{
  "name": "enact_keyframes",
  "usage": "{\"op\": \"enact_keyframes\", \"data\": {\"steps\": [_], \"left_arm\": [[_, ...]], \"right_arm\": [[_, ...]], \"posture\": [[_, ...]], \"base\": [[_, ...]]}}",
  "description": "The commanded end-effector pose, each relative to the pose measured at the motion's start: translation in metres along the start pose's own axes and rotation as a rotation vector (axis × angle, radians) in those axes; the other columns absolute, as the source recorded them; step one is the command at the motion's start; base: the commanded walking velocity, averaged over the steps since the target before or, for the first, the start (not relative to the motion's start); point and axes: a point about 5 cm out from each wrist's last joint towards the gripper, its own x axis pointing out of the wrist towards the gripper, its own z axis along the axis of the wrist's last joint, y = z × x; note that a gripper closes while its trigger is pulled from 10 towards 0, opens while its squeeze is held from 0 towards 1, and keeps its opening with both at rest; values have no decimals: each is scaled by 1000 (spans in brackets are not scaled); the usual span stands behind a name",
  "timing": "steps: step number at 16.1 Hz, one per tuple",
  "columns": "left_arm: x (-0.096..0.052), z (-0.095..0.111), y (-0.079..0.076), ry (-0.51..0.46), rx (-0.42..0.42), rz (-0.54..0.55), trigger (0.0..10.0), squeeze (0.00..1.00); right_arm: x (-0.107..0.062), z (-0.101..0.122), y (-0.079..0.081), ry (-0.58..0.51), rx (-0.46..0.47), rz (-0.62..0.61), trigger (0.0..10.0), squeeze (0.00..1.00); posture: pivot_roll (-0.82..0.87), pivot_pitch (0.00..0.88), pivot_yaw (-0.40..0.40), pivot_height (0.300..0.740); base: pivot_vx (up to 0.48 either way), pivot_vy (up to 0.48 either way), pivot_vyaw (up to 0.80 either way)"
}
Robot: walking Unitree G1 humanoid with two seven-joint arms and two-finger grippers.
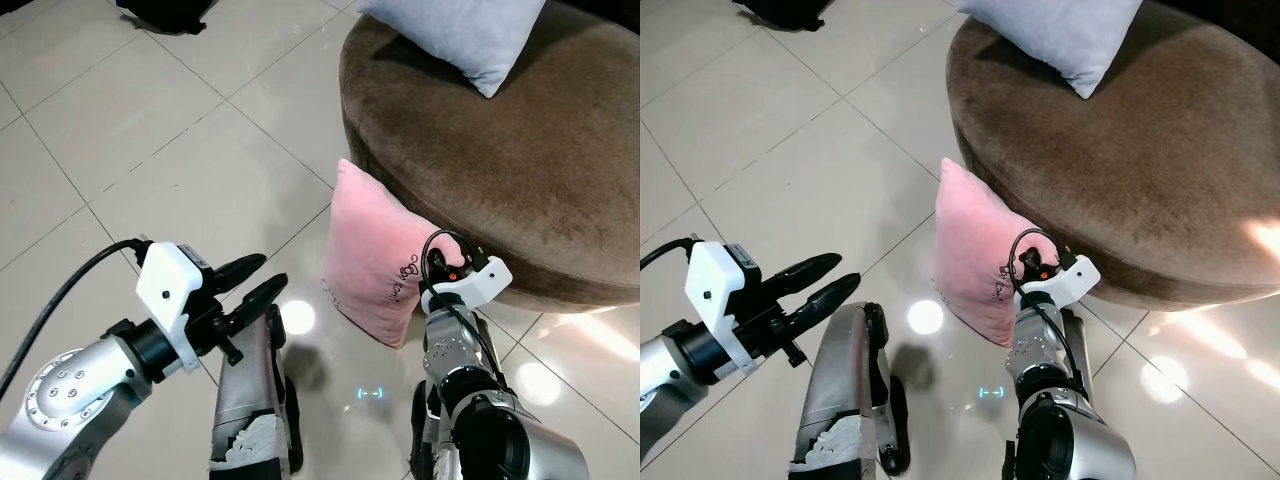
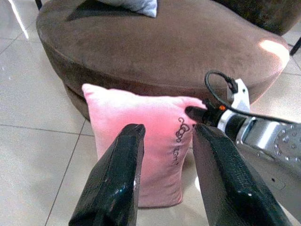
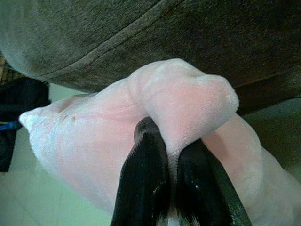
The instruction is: Move the pillow to the sofa from floor
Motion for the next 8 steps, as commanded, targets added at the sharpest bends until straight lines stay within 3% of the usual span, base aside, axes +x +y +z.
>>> {"op": "enact_keyframes", "data": {"steps": [1,4,6,8], "left_arm": [[-2,-8,0,26,-12,6,10000,0],[4,-17,6,6,-26,49,10000,0],[7,-25,12,-12,-32,94,10000,0],[17,-24,11,-32,-33,73,10000,0]], "right_arm": [[-7,-14,0,48,-1,21,0,0],[-12,-24,18,77,-12,185,0,0],[-28,-27,49,93,-29,386,0,0],[-40,-19,67,114,-87,516,0,0]], "posture": [[290,282,118,506],[214,234,79,506],[147,193,57,506],[104,155,64,506]], "base": [[0,0,0],[0,0,0],[0,0,0],[0,0,0]]}}
